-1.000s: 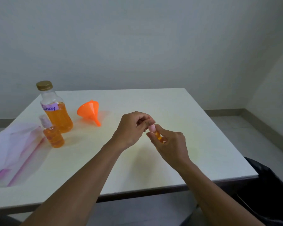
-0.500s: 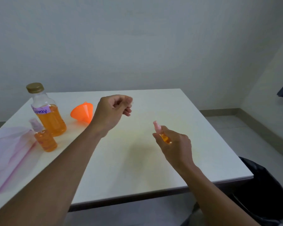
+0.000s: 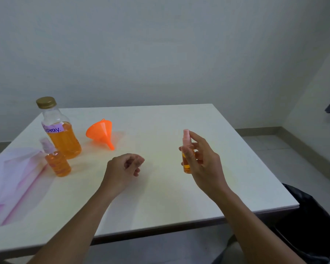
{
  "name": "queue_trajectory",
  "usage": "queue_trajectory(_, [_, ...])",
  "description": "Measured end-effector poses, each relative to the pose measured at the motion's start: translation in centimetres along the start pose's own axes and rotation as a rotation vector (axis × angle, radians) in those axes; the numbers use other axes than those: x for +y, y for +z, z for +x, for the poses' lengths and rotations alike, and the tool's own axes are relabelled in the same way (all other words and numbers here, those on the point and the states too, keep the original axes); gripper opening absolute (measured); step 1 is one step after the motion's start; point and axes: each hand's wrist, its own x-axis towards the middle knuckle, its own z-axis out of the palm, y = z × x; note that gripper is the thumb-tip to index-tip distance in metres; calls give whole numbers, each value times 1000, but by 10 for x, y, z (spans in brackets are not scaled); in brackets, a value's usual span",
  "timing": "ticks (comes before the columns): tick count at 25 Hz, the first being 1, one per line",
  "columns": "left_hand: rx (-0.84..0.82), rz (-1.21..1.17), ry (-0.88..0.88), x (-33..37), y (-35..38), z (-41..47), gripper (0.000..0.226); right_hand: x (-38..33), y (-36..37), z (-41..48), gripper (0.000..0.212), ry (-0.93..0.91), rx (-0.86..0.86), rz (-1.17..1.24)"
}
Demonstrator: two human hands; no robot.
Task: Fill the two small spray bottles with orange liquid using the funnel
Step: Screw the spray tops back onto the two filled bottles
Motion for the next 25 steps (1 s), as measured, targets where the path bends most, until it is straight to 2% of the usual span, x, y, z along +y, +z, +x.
queue_trajectory(5, [49,-56,1,-15,1,-11,7,-10,-1,-2,42,-17,18,28])
queue_trajectory(9, [58,-79,15,-14,1,-12,6,-7,0,-2,52,-73,120,-27])
queue_trajectory(14, [53,-101,14,-15,2,-14,4,-3,3,-1,50,-90,187,-102])
queue_trajectory(17, [41,-93,27,-15,2,-15,3,-3,0,3,44,8,132,-29])
queue_trajectory(19, [35,-79,39,-15,2,-15,3,-1,-6,6,49,61,66,-44])
queue_trajectory(25, [22,-47,63,-15,2,-16,4,10,-18,8,52,-56,-148,-219])
